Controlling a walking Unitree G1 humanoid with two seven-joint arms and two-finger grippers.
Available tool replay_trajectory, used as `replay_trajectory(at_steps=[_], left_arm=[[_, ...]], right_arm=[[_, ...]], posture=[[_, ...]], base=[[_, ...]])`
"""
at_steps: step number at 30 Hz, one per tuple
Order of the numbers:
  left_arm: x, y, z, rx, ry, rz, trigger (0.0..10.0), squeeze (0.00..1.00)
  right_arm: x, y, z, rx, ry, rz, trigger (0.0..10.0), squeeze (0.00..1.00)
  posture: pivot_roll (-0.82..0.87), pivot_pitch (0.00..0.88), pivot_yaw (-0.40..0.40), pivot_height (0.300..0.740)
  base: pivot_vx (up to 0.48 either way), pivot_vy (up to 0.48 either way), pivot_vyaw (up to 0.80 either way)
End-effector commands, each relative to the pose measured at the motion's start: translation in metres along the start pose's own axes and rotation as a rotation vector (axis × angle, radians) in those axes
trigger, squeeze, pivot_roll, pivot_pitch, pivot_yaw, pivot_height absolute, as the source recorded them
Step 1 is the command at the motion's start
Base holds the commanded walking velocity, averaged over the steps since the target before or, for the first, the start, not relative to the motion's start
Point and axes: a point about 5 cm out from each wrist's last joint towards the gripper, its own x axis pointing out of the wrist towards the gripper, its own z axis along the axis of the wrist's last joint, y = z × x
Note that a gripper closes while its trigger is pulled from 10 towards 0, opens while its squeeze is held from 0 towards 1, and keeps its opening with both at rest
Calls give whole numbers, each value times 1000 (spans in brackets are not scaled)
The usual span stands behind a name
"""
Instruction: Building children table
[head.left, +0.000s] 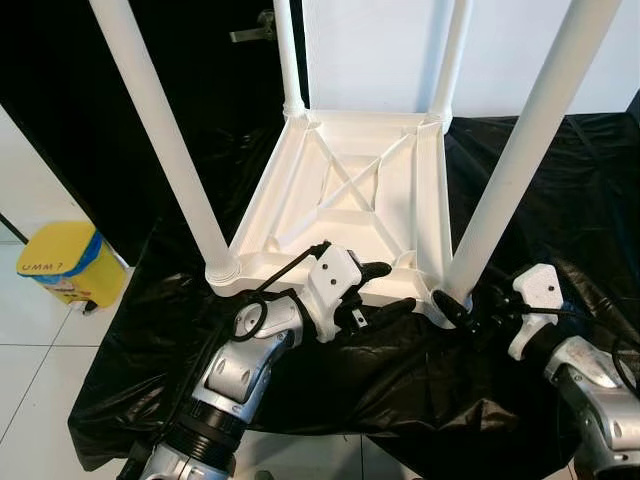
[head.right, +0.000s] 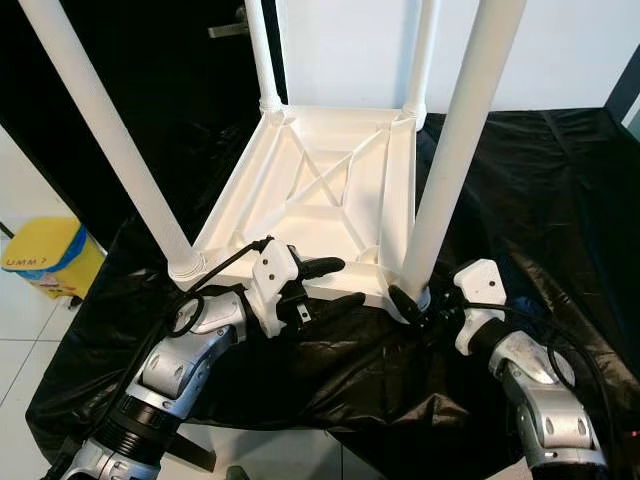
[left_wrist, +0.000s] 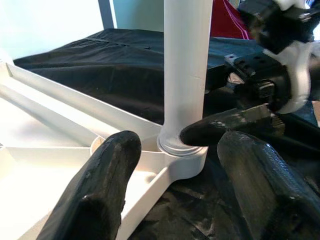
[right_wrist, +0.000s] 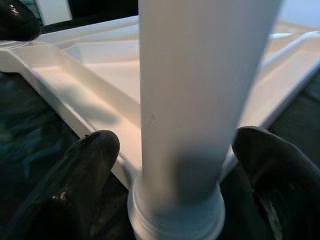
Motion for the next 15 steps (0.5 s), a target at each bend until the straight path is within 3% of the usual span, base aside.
replay_trajectory(at_steps=[1,10,11,13,14,15], left_arm=[[-5,-1,-2,-18,6,-26,10000,0],[-12,0,-2,-17,20,-46,10000,0],[-12,0,-2,-16,20,-43,10000,0],[-12,0,-2,-16,19,-39,10000,0],[-11,-1,-2,-17,18,-33,10000,0],[-11,-1,-2,-17,18,-33,10000,0]], right_arm=[[9,1,-4,0,20,78,10000,0],[44,-2,2,-23,31,221,10000,0],[48,-2,3,-27,32,240,8863,0],[51,-2,3,-30,33,252,8863,0],[53,-2,2,-29,37,263,3686,0],[53,-2,2,-29,37,263,3686,0]], posture=[[-140,50,58,740],[-116,39,39,740],[-105,36,30,740],[-99,36,24,740],[-91,35,17,740],[-91,35,17,740]], base=[[0,0,0],[0,0,0],[0,0,0],[0,0,0],[0,0,0],[0,0,0]])
